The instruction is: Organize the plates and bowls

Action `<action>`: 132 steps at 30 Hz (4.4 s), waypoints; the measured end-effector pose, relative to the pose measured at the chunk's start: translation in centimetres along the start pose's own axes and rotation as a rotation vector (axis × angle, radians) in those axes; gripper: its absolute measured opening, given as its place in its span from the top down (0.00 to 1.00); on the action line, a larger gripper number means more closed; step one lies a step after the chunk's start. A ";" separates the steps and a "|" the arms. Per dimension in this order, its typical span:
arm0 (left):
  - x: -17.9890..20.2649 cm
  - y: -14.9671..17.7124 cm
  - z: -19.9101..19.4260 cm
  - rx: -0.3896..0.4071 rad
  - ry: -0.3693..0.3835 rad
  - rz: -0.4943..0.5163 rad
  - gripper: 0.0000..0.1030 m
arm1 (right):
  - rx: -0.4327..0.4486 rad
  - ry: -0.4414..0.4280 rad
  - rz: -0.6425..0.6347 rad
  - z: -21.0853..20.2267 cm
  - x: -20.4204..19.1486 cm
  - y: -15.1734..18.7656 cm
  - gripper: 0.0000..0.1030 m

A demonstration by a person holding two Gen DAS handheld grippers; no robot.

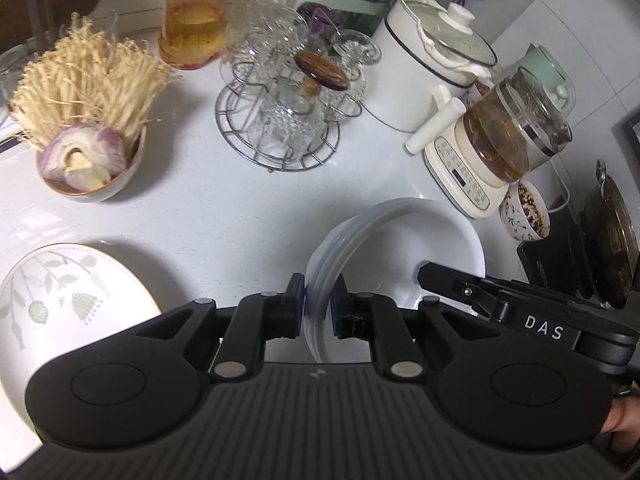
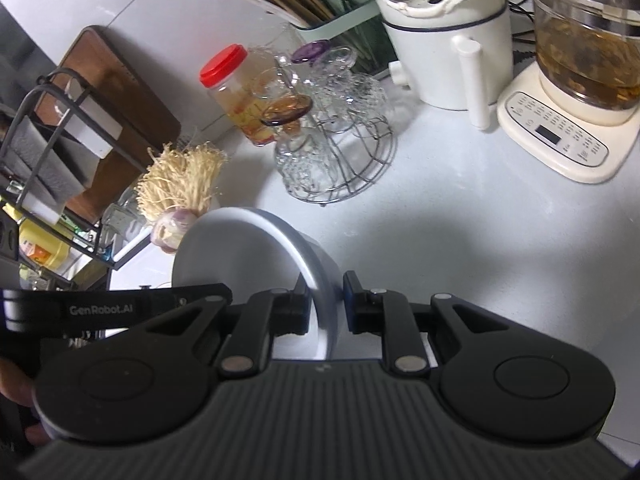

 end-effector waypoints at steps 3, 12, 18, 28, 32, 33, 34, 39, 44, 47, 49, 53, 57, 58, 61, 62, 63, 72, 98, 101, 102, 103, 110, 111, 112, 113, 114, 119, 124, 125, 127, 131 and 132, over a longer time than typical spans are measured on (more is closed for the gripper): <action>-0.9 0.2 -1.0 0.017 -0.010 -0.023 0.86 | -0.006 -0.022 -0.012 0.2 -0.7 -0.1 0.81; -4.4 1.0 -2.9 0.049 -0.036 -0.095 0.86 | -0.032 -0.077 -0.061 1.7 -3.8 -0.2 0.81; -7.3 2.3 -3.7 0.057 -0.052 -0.162 0.86 | -0.073 -0.104 -0.096 3.4 -5.7 0.2 0.80; -12.6 4.2 -4.7 0.044 -0.097 -0.255 0.86 | -0.143 -0.155 -0.120 7.5 -9.1 1.0 0.81; -14.4 5.1 -4.0 0.019 -0.119 -0.283 0.86 | -0.186 -0.167 -0.139 9.3 -10.1 1.7 0.80; -14.9 5.4 -3.8 0.012 -0.122 -0.293 0.86 | -0.199 -0.169 -0.136 9.8 -10.2 1.9 0.80; -15.4 5.7 -3.6 0.006 -0.127 -0.303 0.86 | -0.213 -0.171 -0.132 10.3 -10.3 2.1 0.80; -17.7 6.9 -2.4 -0.020 -0.155 -0.360 0.86 | -0.285 -0.175 -0.133 12.9 -11.0 3.5 0.80; -19.7 7.6 -1.3 -0.034 -0.175 -0.392 0.86 | -0.343 -0.168 -0.133 15.5 -11.5 4.9 0.80; -20.5 8.0 -0.8 -0.037 -0.179 -0.400 0.86 | -0.359 -0.155 -0.146 16.5 -11.9 5.6 0.80; -20.9 8.2 -0.5 -0.040 -0.172 -0.409 0.86 | -0.365 -0.147 -0.144 16.9 -11.9 6.0 0.80; -21.4 8.4 0.3 -0.053 -0.153 -0.421 0.86 | -0.364 -0.129 -0.149 17.3 -11.7 6.6 0.80; -21.6 8.4 0.7 -0.064 -0.135 -0.417 0.86 | -0.353 -0.119 -0.154 17.1 -11.7 6.7 0.80; -21.6 8.4 0.8 -0.067 -0.126 -0.412 0.86 | -0.346 -0.112 -0.150 17.1 -11.6 6.8 0.79; -21.3 8.4 0.6 -0.061 -0.119 -0.367 0.86 | -0.319 -0.097 -0.150 16.9 -11.8 6.8 0.79; -21.2 8.4 0.6 -0.063 -0.123 -0.344 0.86 | -0.317 -0.092 -0.165 16.8 -12.0 6.9 0.79; -21.1 8.5 0.5 -0.063 -0.124 -0.328 0.86 | -0.311 -0.089 -0.177 16.7 -12.1 7.0 0.79; -20.3 8.6 -2.8 0.004 -0.174 -0.250 0.86 | -0.208 -0.096 -0.210 13.4 -13.3 7.1 0.61; -4.4 16.4 -22.4 0.409 -0.230 -0.200 0.86 | 0.187 -0.206 -0.454 -8.9 -15.3 7.3 0.61; -3.3 17.8 -23.7 0.428 -0.238 -0.206 0.86 | 0.232 -0.203 -0.463 -11.3 -15.0 8.2 0.61; -3.0 18.3 -24.0 0.431 -0.237 -0.208 0.86 | 0.238 -0.205 -0.463 -11.9 -14.9 8.5 0.61; -2.7 18.8 -24.3 0.434 -0.237 -0.207 0.86 | 0.243 -0.207 -0.466 -12.6 -14.8 8.9 0.61; -1.2 22.2 -24.7 0.437 -0.262 -0.205 0.66 | 0.242 -0.190 -0.467 -15.1 -14.0 11.6 0.61; -1.1 22.7 -24.7 0.435 -0.272 -0.206 0.62 | 0.240 -0.187 -0.461 -15.3 -13.8 11.9 0.61; -0.9 23.3 -24.7 0.432 -0.282 -0.208 0.61 | 0.239 -0.183 -0.457 -15.6 -13.5 12.3 0.61; -0.9 23.8 -24.8 0.430 -0.286 -0.213 0.59 | 0.237 -0.178 -0.454 -15.8 -13.3 12.7 0.61; -0.8 24.3 -24.9 0.430 -0.286 -0.220 0.57 | 0.232 -0.172 -0.455 -15.9 -13.2 13.0 0.61; -0.5 26.8 -24.8 0.430 -0.304 -0.235 0.49 | 0.216 -0.152 -0.462 -17.0 -12.8 14.7 0.60; 0.4 29.1 -25.0 0.425 -0.311 -0.232 0.45 | 0.203 -0.154 -0.462 -17.7 -12.4 16.2 0.57; 0.5 29.5 -25.0 0.424 -0.310 -0.233 0.43 | 0.203 -0.155 -0.462 -17.8 -12.3 16.4 0.39; 0.7 30.4 -25.1 0.421 -0.314 -0.240 0.39 | 0.218 -0.151 -0.465 -17.9 -12.1 17.0 0.18; 0.8 31.5 -25.3 0.429 -0.321 -0.249 0.26 | 0.204 -0.137 -0.472 -18.1 -11.7 17.9 0.19; 0.8 31.8 -25.4 0.428 -0.323 -0.252 0.22 | 0.199 -0.135 -0.467 -18.1 -11.5 17.9 0.19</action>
Point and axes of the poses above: each gripper's, at about its wrist camera, not at the fingertips, and z roughly the way its jaws point, x to its right, y to its underside, the point moved 1 cm from there along z, roughly the way its jaws point, and after that the axes turned 14 degrees about -y, right-handed, at the moved point
